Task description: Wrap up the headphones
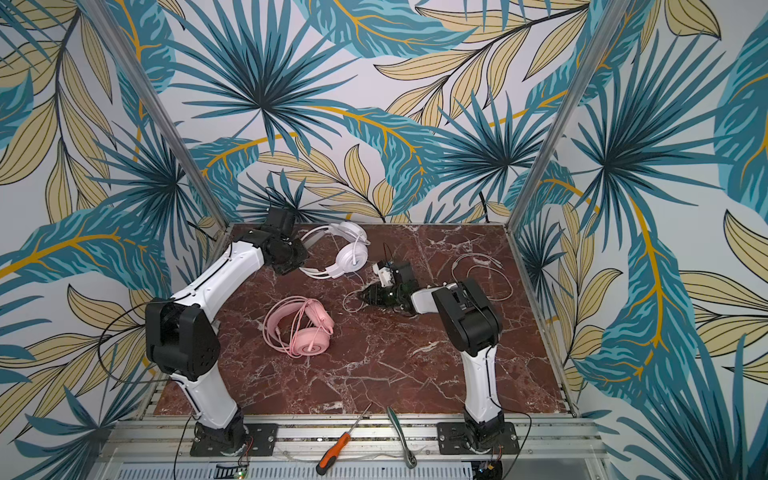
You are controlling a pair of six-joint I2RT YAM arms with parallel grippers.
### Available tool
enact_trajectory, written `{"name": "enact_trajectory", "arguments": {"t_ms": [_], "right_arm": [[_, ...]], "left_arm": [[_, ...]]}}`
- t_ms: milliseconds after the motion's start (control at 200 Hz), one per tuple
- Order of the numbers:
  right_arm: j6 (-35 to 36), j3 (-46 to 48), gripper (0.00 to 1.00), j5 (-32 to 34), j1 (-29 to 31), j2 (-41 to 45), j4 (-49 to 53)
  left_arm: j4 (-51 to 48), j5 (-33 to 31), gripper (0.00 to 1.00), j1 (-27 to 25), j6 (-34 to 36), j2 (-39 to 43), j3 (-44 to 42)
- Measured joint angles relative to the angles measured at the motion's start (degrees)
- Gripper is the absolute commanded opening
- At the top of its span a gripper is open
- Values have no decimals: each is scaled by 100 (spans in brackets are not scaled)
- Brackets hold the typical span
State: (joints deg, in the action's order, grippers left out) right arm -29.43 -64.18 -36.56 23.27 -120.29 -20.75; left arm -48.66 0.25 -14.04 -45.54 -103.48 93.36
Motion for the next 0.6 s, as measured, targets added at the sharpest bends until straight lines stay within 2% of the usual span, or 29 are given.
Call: {"name": "enact_trajectory", "arguments": {"t_ms": [341,601], "right_arm": [[-175,46,52,723,28,44,-328],[-304,-326,45,662,22,-251,-358]], "left_arm": [[0,17,0,0,-7,0,0],[0,20,0,0,-7,0,0]]}}
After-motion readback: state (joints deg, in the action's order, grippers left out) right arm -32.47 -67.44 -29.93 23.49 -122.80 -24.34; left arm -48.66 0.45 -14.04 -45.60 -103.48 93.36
